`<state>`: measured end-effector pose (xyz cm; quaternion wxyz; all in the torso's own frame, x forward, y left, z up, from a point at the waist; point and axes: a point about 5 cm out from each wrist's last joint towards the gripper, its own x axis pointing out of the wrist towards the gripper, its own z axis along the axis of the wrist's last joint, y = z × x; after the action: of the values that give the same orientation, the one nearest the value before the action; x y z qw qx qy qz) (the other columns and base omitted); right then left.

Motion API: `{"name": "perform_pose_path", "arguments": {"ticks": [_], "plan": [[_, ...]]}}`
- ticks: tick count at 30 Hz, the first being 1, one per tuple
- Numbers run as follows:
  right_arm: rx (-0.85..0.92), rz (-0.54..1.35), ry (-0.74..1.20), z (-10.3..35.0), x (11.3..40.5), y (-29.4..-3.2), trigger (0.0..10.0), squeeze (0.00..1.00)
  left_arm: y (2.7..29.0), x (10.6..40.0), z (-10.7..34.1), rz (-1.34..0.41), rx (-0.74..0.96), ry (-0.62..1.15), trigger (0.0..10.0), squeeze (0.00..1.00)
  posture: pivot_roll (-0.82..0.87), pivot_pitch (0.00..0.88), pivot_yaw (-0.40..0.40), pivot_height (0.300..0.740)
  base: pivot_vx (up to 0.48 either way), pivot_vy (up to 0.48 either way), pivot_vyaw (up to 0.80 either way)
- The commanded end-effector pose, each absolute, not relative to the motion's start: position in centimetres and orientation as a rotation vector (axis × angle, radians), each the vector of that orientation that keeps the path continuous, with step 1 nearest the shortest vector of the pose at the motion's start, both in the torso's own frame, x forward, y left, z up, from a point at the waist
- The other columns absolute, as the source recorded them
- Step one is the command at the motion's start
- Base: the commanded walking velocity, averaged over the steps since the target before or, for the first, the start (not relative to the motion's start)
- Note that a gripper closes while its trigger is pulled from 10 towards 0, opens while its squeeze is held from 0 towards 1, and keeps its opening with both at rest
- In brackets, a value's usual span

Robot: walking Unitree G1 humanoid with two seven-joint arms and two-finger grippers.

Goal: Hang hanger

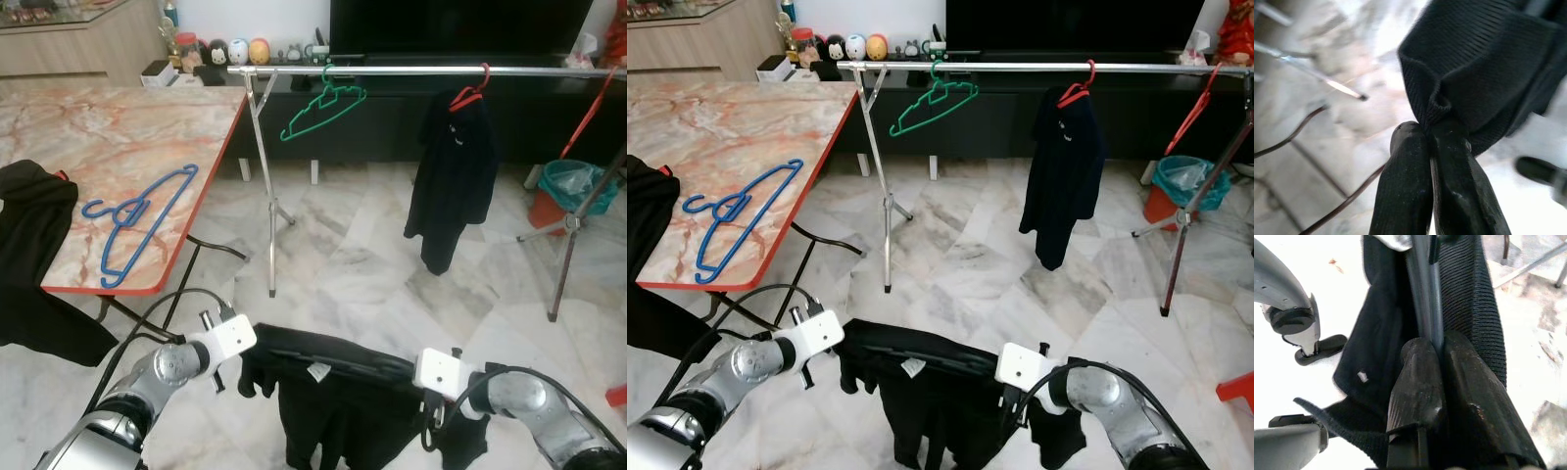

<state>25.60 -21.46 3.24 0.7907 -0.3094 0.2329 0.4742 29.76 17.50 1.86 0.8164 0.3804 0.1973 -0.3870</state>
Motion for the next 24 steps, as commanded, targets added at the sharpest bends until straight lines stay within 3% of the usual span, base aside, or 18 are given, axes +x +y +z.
{"name": "perform_pose_path", "arguments": {"ticks": [1, 9, 24], "plan": [[-0.648, 0.941, 0.490, 3.9, 25.8, -23.0, 0.0, 0.00, 18.6, 28.7, 0.9, -0.857, 0.807, 0.489, 0.0, 0.00, -0.02, 0.009, 0.053, 0.740, 0.000, 0.000, 0.00], [-0.448, 1.021, 0.435, 4.4, 24.8, -21.8, 0.0, 0.00, 19.3, 28.7, 0.9, -0.802, 0.793, 0.494, 0.0, 0.00, -0.02, 0.008, 0.056, 0.740, 0.000, 0.000, 0.00], [-0.372, 1.104, 0.502, 5.1, 23.5, -23.1, 0.0, 0.00, 21.7, 29.4, 2.0, -0.589, 0.697, 0.458, 0.0, 0.00, -0.02, 0.008, 0.055, 0.740, 0.000, 0.000, 0.00]]}}
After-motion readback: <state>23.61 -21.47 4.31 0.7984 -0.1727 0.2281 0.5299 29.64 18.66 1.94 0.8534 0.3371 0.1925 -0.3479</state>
